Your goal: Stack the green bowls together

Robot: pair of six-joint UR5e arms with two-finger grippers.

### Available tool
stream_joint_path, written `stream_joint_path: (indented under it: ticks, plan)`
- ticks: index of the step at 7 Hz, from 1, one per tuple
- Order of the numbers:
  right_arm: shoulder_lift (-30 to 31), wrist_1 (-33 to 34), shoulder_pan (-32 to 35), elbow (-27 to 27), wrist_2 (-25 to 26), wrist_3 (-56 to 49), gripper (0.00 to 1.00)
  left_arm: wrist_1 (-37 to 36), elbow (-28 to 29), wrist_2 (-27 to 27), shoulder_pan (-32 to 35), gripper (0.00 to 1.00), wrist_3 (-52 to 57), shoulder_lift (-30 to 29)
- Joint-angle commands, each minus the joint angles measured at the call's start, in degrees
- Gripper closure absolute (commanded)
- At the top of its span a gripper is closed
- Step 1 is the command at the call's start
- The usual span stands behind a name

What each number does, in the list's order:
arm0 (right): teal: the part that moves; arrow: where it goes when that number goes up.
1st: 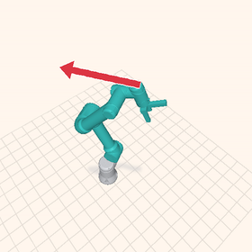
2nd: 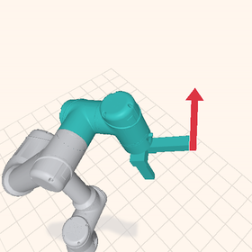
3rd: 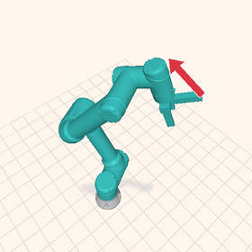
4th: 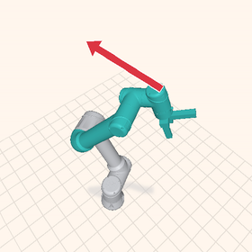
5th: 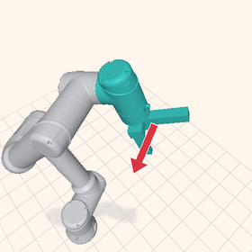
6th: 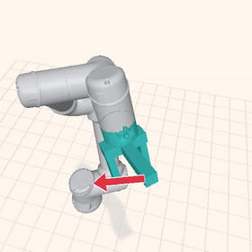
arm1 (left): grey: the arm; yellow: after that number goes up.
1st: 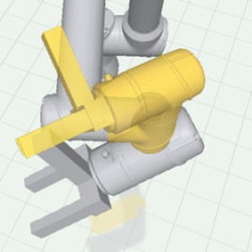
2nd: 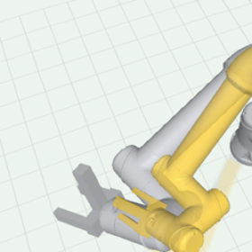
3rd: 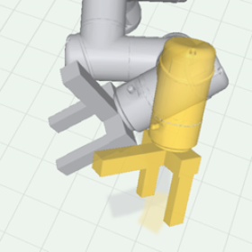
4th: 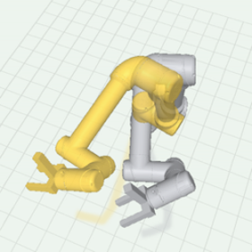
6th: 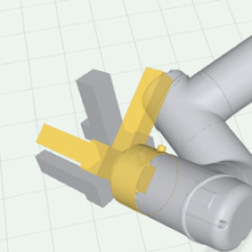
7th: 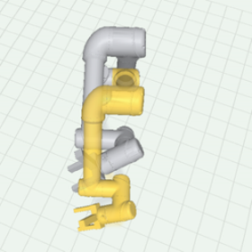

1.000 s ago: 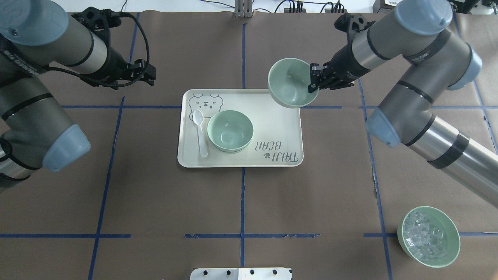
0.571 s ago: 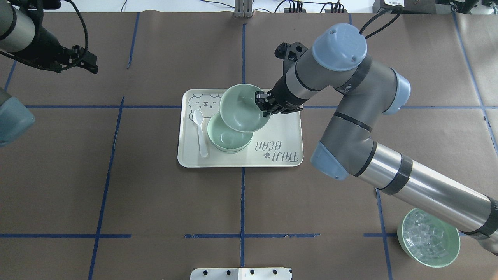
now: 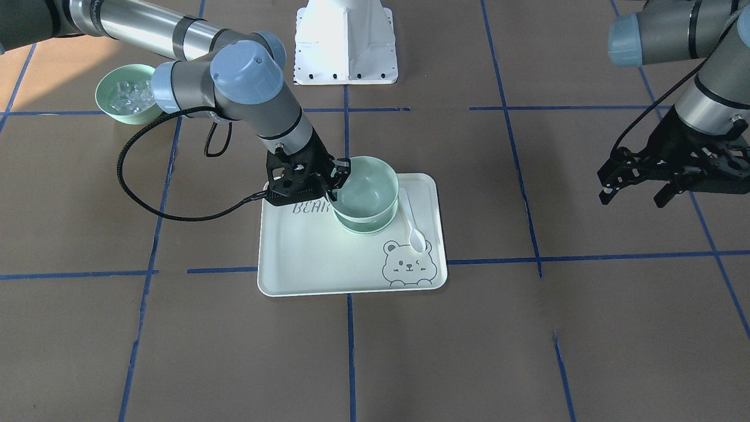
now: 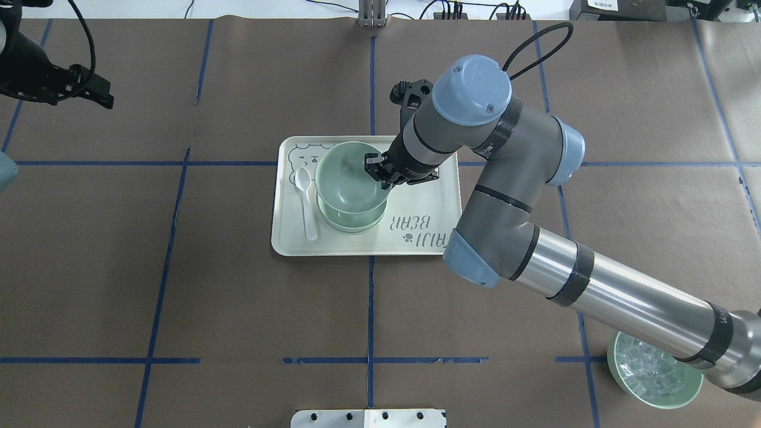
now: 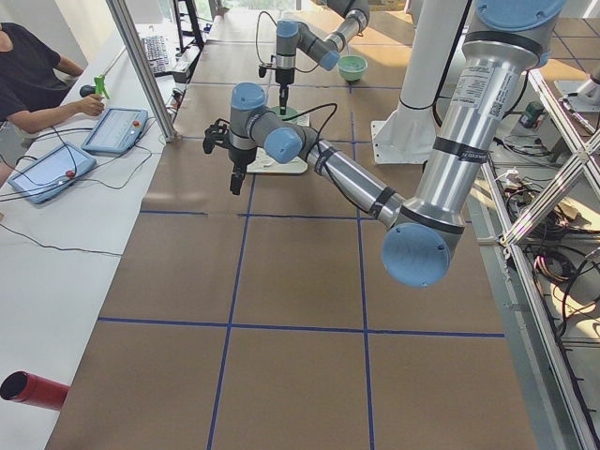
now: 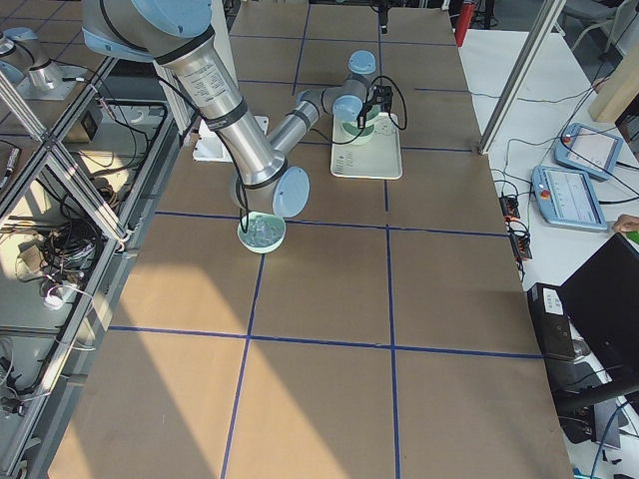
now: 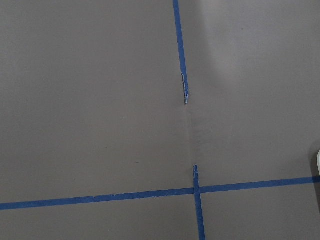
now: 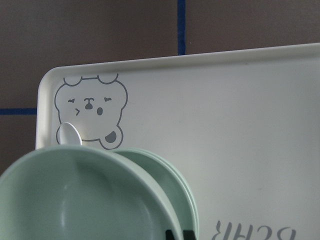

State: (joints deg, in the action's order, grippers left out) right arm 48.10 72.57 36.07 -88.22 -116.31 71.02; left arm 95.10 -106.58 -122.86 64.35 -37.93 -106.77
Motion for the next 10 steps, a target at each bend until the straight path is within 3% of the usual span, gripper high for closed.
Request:
stream_joint_path:
  ticks: [1, 2, 3, 7, 8, 10]
  plan:
    - [-0.46, -0.06, -0.21, 0.85, 0.03, 0.00, 1.00, 0.00, 0.06, -0.10, 0.16, 0.00, 0.40, 0.07]
    - [-0.72, -0.24, -0.21, 1.29, 0.12, 0.09, 0.65, 0.00, 0.06, -0.02, 0.16, 0.00, 0.40, 0.07]
    - [-0.81, -0.50, -0.47, 1.65, 0.99, 0.35, 0.01, 0.00, 0.06, -0.02, 0.25, 0.00, 0.40, 0.07]
    - [0.49, 1.85, 2.84, -1.23, -1.18, 0.35, 0.00, -0.52, 1.37, -0.80, 1.21, 0.00, 1.79, 0.16]
    - [3.73, 8.14, 6.00, -6.65, -2.50, -0.78, 0.00, -0.61, 1.81, -1.33, 3.31, 0.00, 7.02, 2.50]
    - [11.54, 10.13, 10.76, -12.83, -2.69, -9.17, 0.00, -0.79, 2.17, -3.97, 7.35, 0.00, 15.91, 6.20]
